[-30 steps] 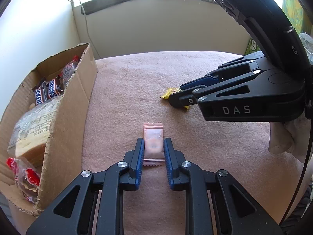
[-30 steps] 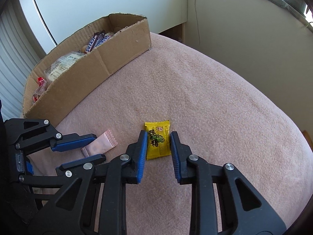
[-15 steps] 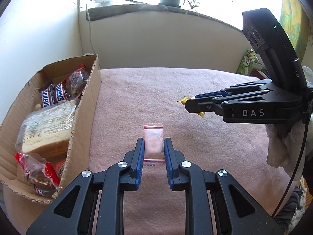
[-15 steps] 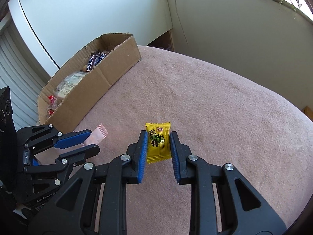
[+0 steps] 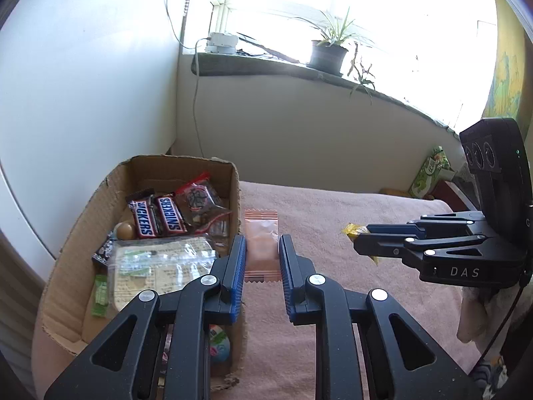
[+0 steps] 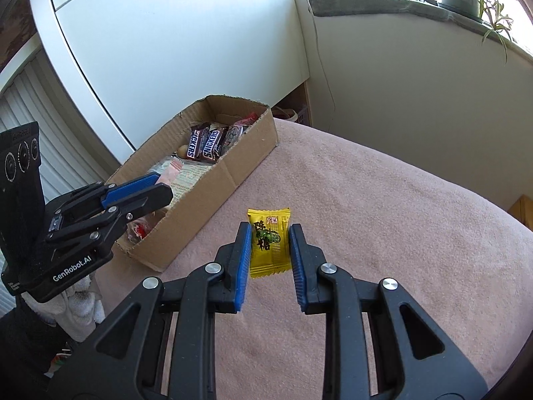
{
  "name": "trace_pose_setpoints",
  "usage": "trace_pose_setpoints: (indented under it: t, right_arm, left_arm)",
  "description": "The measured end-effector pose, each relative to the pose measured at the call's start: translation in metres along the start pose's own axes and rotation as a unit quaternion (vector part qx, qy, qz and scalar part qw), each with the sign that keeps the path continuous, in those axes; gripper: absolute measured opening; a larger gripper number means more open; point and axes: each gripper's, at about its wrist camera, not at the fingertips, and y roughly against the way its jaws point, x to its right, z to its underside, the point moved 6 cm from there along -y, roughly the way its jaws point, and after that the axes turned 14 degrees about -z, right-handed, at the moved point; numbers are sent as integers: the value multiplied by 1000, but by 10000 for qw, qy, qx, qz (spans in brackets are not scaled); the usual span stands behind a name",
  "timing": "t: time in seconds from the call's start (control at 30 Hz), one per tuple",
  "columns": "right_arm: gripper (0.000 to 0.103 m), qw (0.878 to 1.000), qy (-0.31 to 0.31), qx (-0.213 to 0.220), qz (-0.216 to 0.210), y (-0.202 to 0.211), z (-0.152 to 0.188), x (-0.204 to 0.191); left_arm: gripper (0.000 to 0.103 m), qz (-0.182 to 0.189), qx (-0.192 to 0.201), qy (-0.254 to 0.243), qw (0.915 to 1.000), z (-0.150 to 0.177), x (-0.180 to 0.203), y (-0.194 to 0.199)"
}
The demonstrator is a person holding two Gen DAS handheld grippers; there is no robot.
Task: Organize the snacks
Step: 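Carry the pink candy and yellow packet into the box and open both grippers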
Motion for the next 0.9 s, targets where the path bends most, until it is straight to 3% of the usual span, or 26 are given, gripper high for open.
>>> trace_pose_setpoints:
  t: [0.37, 0.9]
  right_arm:
    - [24, 9998, 109, 120, -128, -31, -33, -32]
    - [24, 9990, 391, 74, -192, -93, -66, -69]
  left_arm:
    - [18, -406, 226, 622, 9970, -22, -70, -10]
    - [18, -650, 100, 595, 9961, -16, -98, -25]
